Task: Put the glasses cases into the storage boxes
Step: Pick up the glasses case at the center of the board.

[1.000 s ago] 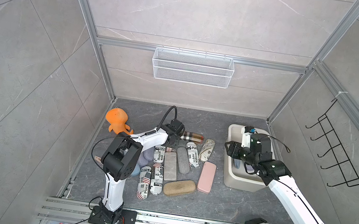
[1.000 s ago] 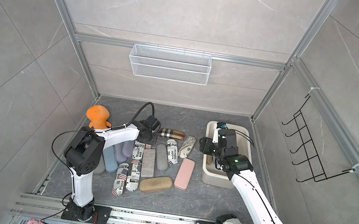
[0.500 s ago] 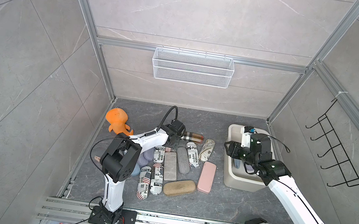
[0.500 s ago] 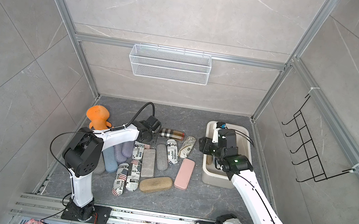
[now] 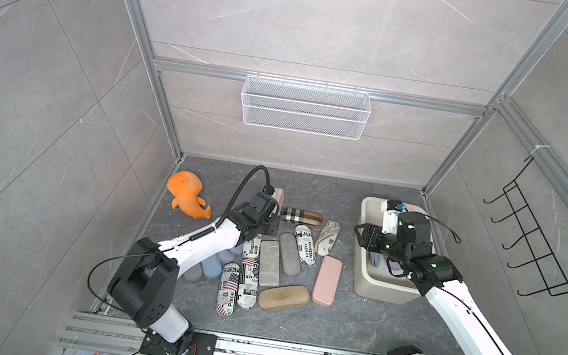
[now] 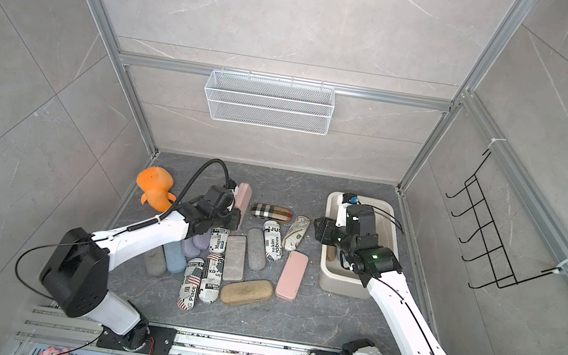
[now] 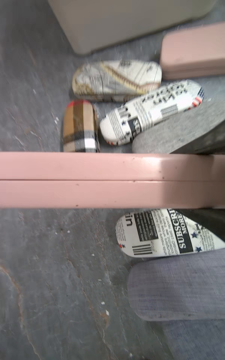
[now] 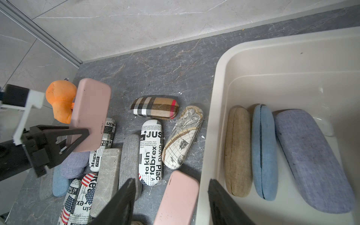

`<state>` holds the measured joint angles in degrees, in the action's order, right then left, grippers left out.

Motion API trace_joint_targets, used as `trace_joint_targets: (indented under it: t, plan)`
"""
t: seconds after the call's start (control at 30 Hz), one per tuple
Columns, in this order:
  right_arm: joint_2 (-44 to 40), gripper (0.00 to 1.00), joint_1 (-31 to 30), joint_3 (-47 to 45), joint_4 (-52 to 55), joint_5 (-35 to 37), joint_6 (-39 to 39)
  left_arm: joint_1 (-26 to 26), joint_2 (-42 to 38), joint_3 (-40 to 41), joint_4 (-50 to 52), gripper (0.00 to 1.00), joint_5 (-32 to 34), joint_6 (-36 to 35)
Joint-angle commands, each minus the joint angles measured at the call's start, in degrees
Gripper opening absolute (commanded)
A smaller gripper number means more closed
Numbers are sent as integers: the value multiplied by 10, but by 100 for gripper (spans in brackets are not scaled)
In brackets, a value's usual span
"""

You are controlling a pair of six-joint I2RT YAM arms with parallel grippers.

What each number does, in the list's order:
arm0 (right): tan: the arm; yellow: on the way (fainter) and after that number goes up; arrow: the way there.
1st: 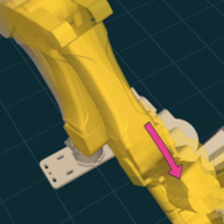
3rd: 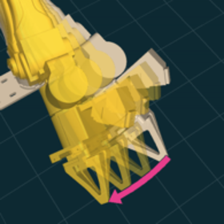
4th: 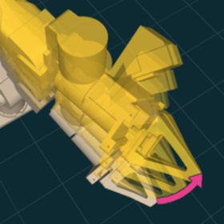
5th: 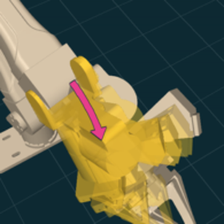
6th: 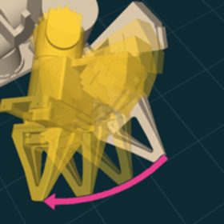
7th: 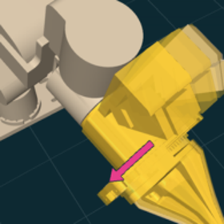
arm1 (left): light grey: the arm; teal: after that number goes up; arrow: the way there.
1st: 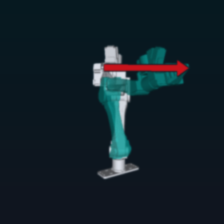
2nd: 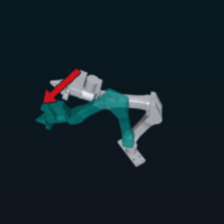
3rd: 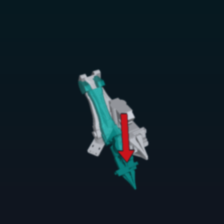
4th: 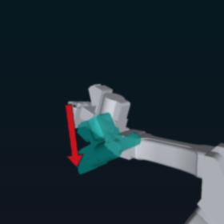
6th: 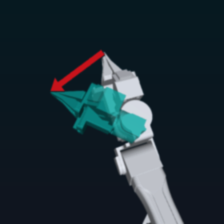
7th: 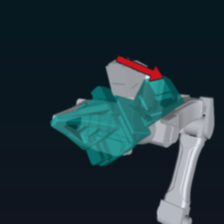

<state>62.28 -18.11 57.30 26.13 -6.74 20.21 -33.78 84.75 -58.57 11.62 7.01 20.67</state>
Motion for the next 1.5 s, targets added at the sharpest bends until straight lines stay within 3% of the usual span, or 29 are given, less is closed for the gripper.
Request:
trace_joint_targets:
  t: [0.0,0.17,0.27,0.47,0.7,0.73,0.77,0.8,1.23,1.47]
  plan:
    - [-14,63,-3,25,1,-22,19,-4,-72,53,-160,23,-81,-16]
    - [-20,66,-4,33,-23,-63,56,-18,-134,139,-284,23,-149,3]
    - [-8,70,-30,41,-58,-93,78,-38,-160,165,-323,23,-146,14]
    - [59,74,-144,88,-116,-39,99,-89,-198,164,-335,23,-132,-15]
    - [100,83,-184,113,-174,4,120,-98,-212,167,-329,23,-136,-6]
    - [106,85,-187,117,-173,1,119,-100,-218,170,-328,23,-132,-7]
    - [109,96,-190,117,-174,-1,117,-101,-223,173,-328,23,-130,-7]
    - [111,100,-192,116,-177,-6,116,-101,-227,175,-328,23,-125,-9]
    - [180,99,-213,138,-218,-36,129,-101,-232,180,-348,23,-136,9]
    - [203,87,-223,155,-220,-24,139,-101,-232,183,-351,23,-133,11]
